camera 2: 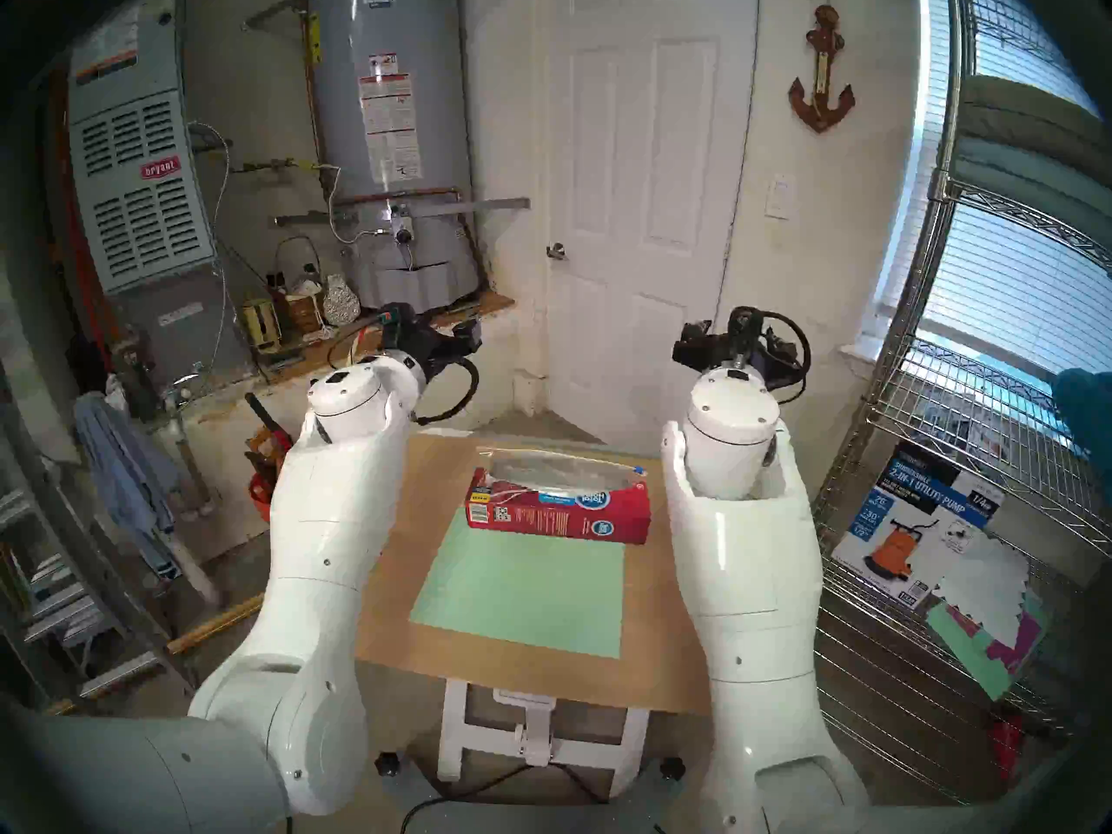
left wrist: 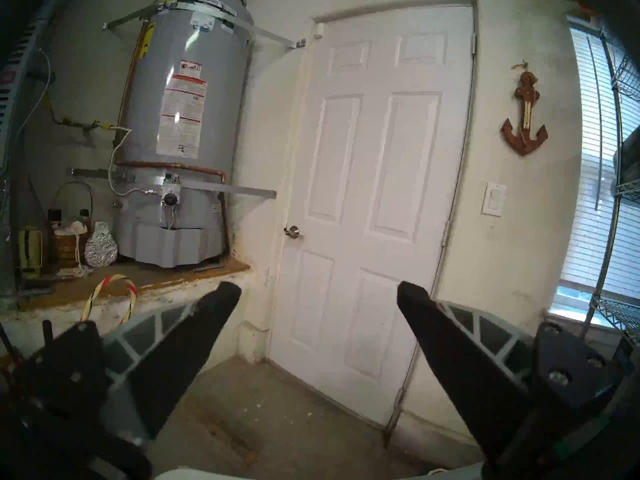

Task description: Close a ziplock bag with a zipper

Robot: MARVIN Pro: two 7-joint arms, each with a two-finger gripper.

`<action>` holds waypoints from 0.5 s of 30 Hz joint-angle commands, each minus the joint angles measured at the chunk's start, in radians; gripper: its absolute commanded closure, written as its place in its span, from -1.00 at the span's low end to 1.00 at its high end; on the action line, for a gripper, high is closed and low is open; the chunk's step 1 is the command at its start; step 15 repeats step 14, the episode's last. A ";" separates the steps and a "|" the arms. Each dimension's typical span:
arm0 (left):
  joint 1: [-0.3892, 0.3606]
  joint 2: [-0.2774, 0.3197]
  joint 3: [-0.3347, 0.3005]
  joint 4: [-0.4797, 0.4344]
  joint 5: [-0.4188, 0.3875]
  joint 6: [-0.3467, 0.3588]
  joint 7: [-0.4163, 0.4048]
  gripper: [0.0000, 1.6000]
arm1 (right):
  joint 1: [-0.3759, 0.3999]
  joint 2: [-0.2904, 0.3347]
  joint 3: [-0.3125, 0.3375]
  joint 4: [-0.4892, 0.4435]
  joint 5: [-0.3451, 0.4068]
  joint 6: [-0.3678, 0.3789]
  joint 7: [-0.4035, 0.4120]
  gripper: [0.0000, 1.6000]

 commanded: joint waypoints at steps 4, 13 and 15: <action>0.019 -0.020 0.003 -0.119 0.005 0.082 0.026 -1.00 | 0.012 -0.009 -0.007 -0.014 0.000 -0.029 -0.004 -1.00; 0.020 -0.023 0.003 -0.128 0.009 0.100 0.031 -1.00 | 0.011 -0.010 -0.007 -0.013 -0.001 -0.032 -0.005 -1.00; 0.020 -0.023 0.003 -0.128 0.009 0.101 0.032 -1.00 | 0.011 -0.010 -0.007 -0.013 -0.001 -0.032 -0.005 -1.00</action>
